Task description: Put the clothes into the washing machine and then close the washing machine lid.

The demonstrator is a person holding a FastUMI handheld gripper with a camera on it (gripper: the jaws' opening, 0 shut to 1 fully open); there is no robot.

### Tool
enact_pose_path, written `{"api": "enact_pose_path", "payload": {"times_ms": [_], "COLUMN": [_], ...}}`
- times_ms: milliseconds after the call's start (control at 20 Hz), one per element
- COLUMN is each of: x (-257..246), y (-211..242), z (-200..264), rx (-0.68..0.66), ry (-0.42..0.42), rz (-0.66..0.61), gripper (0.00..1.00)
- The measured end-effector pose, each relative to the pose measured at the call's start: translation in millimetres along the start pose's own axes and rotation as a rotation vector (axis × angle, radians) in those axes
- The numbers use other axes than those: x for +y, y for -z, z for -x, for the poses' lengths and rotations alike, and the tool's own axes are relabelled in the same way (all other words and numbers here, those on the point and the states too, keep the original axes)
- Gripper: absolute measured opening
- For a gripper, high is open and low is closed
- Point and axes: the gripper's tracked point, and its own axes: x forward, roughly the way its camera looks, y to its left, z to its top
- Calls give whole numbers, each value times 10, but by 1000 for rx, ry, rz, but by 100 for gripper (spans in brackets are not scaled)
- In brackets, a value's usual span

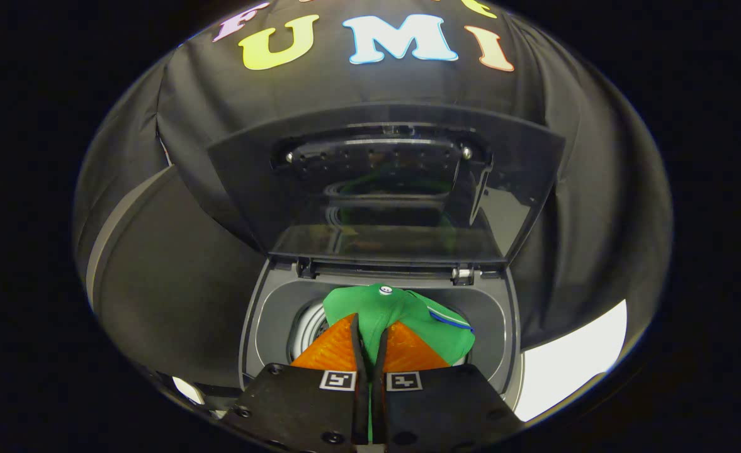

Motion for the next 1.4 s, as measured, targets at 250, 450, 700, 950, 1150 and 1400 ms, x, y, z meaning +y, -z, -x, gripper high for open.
{"api": "enact_pose_path", "payload": {"times_ms": [250,450,700,950,1150,1400], "x": [-29,-20,-1,49,114,-82], "y": [265,401,536,602,812,1004], "z": [-211,-311,-441,-515,-528,-652], "rx": [65,96,125,138,213,224], "ry": [23,24,19,25,-6,67], "rz": [1,30,17,21,-28,-59], "gripper": [4,4,4,4,23,98]}}
